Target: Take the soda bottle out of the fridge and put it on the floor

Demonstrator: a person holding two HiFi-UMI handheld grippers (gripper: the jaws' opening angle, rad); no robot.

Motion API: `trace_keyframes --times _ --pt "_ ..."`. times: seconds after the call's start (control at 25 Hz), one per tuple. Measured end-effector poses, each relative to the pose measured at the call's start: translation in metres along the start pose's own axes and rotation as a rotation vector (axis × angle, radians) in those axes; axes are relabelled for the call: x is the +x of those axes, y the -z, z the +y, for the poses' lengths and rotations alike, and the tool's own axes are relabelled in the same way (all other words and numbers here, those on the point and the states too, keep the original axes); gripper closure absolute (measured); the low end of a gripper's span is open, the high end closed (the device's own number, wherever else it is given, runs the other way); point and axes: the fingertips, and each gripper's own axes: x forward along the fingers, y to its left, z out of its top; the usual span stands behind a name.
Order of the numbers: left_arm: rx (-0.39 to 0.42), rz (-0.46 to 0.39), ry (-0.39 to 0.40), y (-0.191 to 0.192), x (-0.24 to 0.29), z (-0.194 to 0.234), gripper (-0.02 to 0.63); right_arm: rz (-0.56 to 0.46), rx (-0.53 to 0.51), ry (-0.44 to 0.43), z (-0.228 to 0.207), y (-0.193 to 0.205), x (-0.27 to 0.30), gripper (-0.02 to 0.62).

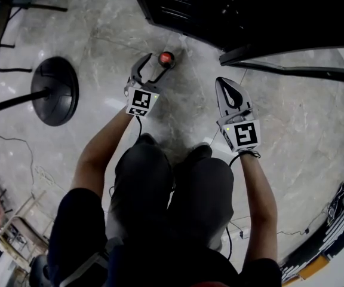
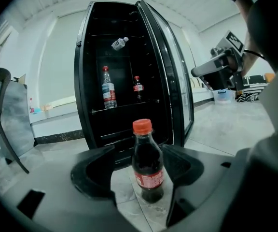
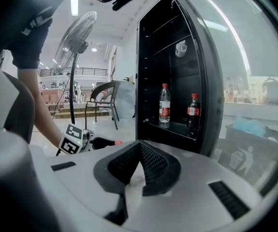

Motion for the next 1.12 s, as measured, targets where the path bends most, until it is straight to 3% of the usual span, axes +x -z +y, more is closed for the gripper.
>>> trace_keyframes --times 0.16,0.24,0.36,0.44,0.84,1.12 --pt "0.006 -0.007 -0.027 -0.015 -0.024 0.014 0.290 -0.019 0.000 -0.003 0.003 -0.015 -0.008 0.575" --pt "0.009 -0.011 -0.036 -0.025 -0.037 0.020 0.346 -0.029 -0.002 -0.005 0.005 -0.026 -0.014 0.577" --pt "0.012 -0.015 -0.058 -0.044 -0.056 0.030 0.376 -0.010 0.010 -0.004 0.008 -0.041 -0.025 0.576" --pt "0.012 -0.025 -0.076 -0.061 -0.066 0.036 0.388 -0.048 0.009 -0.004 0.010 -0.059 -0.030 0.576" --pt "-0.006 -0.119 -0.135 -0.193 -0.128 0.049 0.513 -0.091 0.013 -0.011 0.024 -0.164 -0.071 0.576" --pt "-0.054 -0.113 -0.146 -0.270 -0.168 0.058 0.569 -0.095 0.036 0.006 0.023 -0.235 -0.105 0.575"
